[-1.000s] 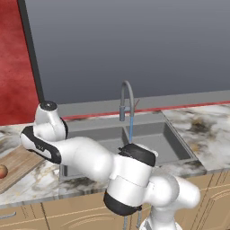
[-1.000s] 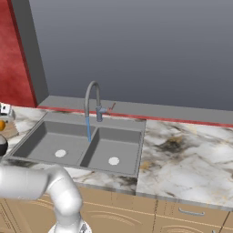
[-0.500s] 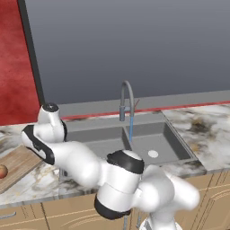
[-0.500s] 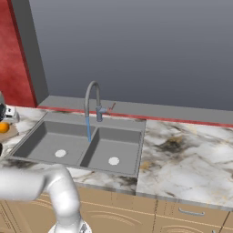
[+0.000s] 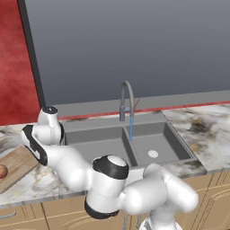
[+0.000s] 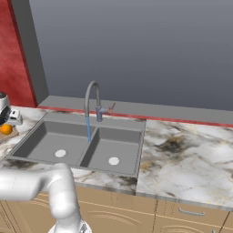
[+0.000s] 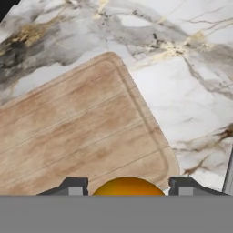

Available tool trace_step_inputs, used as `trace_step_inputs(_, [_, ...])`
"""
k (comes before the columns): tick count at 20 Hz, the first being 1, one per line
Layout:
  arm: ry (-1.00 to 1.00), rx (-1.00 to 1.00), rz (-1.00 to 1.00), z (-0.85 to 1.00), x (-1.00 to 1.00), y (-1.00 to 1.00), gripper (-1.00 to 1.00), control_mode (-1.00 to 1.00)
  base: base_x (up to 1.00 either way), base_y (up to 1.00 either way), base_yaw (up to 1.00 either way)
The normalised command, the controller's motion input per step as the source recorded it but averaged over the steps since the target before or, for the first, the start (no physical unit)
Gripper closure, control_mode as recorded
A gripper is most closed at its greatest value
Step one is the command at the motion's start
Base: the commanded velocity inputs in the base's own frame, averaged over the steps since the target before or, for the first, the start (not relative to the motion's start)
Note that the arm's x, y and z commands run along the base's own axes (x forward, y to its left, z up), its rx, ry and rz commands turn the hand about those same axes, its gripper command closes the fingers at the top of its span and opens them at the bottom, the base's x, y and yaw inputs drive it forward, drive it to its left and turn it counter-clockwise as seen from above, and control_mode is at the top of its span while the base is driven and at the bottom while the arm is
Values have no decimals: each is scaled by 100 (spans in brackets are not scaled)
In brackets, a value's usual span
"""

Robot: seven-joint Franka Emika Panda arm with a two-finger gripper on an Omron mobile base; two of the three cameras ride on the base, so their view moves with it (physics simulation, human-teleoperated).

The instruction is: Pick the peach, orange from the sink and place them on the cutting board to airdry. Then turn off the sink faucet.

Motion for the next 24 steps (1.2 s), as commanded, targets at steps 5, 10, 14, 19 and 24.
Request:
trace_step_inputs(5, [5,0,0,-23,32,29,100,-100,0,0,0])
trace_step_inputs(10, [5,0,0,-25,29,32,100,-100,0,0,0])
trace_step_inputs(14, [4,0,0,-24,26,32,100,-100,0,0,0])
trace_step_inputs(19, [3,-2,0,-13,17,36,-100,-100,0,0,0])
trace_step_inputs(24, [0,0,-1,74,-30,0,-100,-100,0,0,0])
